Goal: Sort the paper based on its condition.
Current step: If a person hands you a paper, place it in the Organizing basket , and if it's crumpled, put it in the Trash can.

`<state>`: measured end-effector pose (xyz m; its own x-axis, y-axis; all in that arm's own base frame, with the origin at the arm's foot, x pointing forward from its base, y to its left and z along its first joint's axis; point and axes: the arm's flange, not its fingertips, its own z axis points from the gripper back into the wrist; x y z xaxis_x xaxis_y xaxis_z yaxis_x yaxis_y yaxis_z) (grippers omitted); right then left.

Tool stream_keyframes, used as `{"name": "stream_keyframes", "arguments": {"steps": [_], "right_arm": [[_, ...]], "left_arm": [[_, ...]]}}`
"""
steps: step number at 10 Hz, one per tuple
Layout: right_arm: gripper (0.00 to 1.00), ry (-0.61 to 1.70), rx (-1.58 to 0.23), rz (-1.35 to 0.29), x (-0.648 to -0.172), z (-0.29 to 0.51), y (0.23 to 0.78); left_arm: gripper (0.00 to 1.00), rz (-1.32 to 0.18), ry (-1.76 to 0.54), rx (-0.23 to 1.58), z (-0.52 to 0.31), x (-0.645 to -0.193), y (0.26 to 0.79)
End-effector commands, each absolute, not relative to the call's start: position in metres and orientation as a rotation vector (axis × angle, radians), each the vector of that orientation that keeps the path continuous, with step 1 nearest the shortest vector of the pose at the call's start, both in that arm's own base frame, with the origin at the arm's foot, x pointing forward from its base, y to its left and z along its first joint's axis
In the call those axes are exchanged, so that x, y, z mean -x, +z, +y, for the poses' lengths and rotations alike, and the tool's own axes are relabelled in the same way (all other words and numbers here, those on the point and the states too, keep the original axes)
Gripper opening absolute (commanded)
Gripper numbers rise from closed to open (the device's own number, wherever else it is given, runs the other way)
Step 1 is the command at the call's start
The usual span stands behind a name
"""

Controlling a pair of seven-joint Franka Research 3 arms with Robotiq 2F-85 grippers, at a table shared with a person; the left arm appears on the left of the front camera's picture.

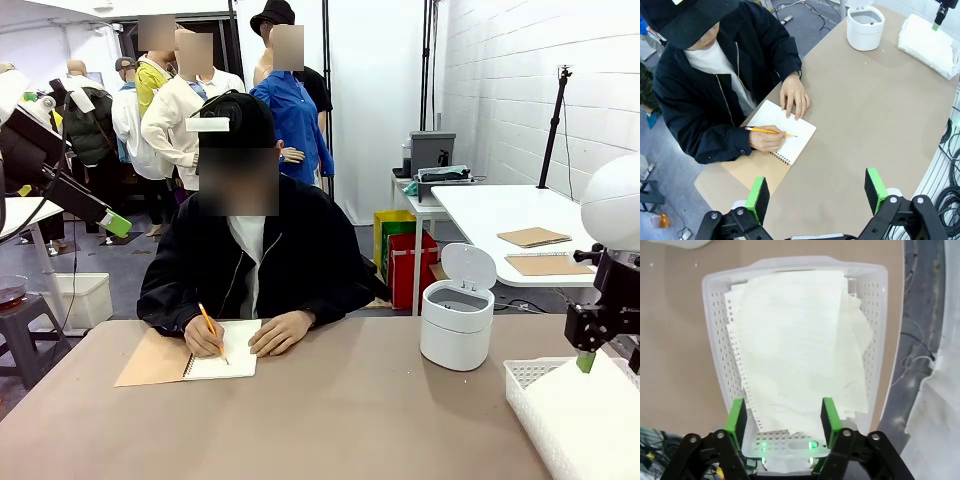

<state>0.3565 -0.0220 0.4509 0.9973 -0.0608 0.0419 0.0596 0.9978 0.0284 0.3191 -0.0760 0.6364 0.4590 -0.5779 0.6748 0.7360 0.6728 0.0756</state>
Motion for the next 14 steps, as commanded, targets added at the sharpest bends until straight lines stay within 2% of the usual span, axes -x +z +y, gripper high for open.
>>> {"name": "stream_keyframes", "arguments": {"steps": [1, 4, 7, 8, 12, 14], "right_arm": [[1.0, -0.088, 0.013, -0.054, -0.359, -0.02, 0.465], [1.0, -0.089, 0.056, -0.12, -0.354, -0.017, 0.494], [1.0, -0.005, -0.029, -0.242, -0.358, -0.007, 0.511], [1.0, -0.049, 0.02, -0.164, -0.356, -0.016, 0.507], [1.0, -0.04, 0.007, -0.181, -0.356, -0.013, 0.511], [1.0, 0.242, -0.092, -0.304, -0.361, 0.039, 0.536]], "left_arm": [[1.0, -0.726, -0.81, 0.247, -0.077, -0.319, 0.637], [1.0, -0.726, -0.81, 0.247, -0.077, -0.319, 0.637], [1.0, -0.726, -0.81, 0.247, -0.077, -0.319, 0.637], [1.0, -0.726, -0.81, 0.247, -0.077, -0.319, 0.637], [1.0, -0.726, -0.81, 0.247, -0.077, -0.319, 0.637], [1.0, -0.726, -0.81, 0.247, -0.077, -0.319, 0.637]]}}
